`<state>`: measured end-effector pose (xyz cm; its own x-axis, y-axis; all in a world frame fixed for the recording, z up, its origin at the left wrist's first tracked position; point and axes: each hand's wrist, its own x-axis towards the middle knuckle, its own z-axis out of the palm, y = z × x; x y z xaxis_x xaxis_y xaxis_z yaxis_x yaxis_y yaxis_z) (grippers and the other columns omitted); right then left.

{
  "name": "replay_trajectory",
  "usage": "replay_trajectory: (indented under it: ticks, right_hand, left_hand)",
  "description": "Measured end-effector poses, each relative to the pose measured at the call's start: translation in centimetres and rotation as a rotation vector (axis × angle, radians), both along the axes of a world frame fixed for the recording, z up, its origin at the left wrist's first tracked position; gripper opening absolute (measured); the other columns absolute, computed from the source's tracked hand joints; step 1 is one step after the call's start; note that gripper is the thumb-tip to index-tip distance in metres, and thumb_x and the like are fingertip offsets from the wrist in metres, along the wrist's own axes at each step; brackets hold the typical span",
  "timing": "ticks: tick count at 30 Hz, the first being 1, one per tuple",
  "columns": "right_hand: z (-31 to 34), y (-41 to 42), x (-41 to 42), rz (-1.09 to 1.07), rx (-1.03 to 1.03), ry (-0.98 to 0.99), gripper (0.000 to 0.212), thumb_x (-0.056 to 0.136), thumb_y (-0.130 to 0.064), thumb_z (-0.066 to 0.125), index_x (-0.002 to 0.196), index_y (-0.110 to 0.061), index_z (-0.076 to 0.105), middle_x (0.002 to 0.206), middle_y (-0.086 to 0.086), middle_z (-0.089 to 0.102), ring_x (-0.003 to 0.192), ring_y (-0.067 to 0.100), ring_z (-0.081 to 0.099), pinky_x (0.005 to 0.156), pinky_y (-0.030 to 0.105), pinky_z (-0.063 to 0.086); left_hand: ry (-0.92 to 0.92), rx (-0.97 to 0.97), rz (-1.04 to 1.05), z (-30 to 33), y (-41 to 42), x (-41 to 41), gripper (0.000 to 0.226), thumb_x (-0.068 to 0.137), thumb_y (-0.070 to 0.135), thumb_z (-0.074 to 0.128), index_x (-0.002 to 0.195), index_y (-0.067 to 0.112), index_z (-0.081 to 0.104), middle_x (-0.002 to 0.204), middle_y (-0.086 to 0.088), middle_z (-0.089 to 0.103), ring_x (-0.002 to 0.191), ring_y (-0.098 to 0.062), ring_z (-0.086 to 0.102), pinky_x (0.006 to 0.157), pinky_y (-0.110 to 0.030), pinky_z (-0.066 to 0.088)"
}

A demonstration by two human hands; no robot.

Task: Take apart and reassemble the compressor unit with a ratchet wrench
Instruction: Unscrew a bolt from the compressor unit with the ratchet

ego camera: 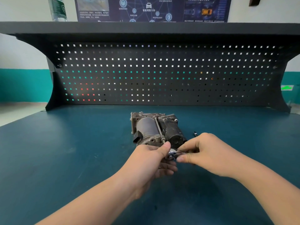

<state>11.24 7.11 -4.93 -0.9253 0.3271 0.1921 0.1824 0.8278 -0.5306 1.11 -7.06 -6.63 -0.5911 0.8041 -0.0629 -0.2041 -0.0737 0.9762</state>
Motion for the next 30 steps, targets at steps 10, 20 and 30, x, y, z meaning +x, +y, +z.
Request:
replay_trajectory:
  ticks: [10, 20, 30]
  right_hand:
    - [1.0, 0.2, 0.8, -0.303, 0.32, -0.013, 0.039, 0.052, -0.084, 0.055, 0.072, -0.05, 0.06, 0.064, -0.025, 0.062, 0.068, -0.002, 0.055, 0.055, 0.023, 0.035]
    - [0.7, -0.8, 0.2, -0.45, 0.439, 0.109, 0.058, 0.048, -0.09, 0.044, 0.06, -0.035, 0.056, 0.057, -0.016, 0.056, 0.067, 0.003, 0.05, 0.05, 0.022, 0.025]
    - [-0.1, 0.7, -0.5, -0.545, 0.139, 0.222, 0.058, 0.029, -0.08, 0.068, 0.054, -0.028, 0.056, 0.062, -0.012, 0.06, 0.073, 0.009, 0.052, 0.064, 0.032, 0.041]
  left_hand:
    - [-0.13, 0.079, 0.039, -0.7, 1.1, 0.7, 0.03, 0.096, 0.019, 0.051, 0.083, -0.003, 0.066, 0.06, -0.01, 0.064, 0.048, -0.012, 0.06, 0.048, -0.018, 0.05]
    - [-0.227, 0.136, 0.086, -0.8, 1.6, 0.1, 0.035, 0.095, 0.029, 0.05, 0.078, 0.002, 0.063, 0.055, -0.007, 0.061, 0.044, -0.01, 0.055, 0.044, -0.017, 0.046]
    - [-0.264, 0.134, -0.003, -0.9, 2.1, -0.4, 0.031, 0.092, 0.032, 0.055, 0.082, 0.004, 0.063, 0.06, -0.005, 0.063, 0.047, -0.008, 0.056, 0.045, -0.016, 0.045]
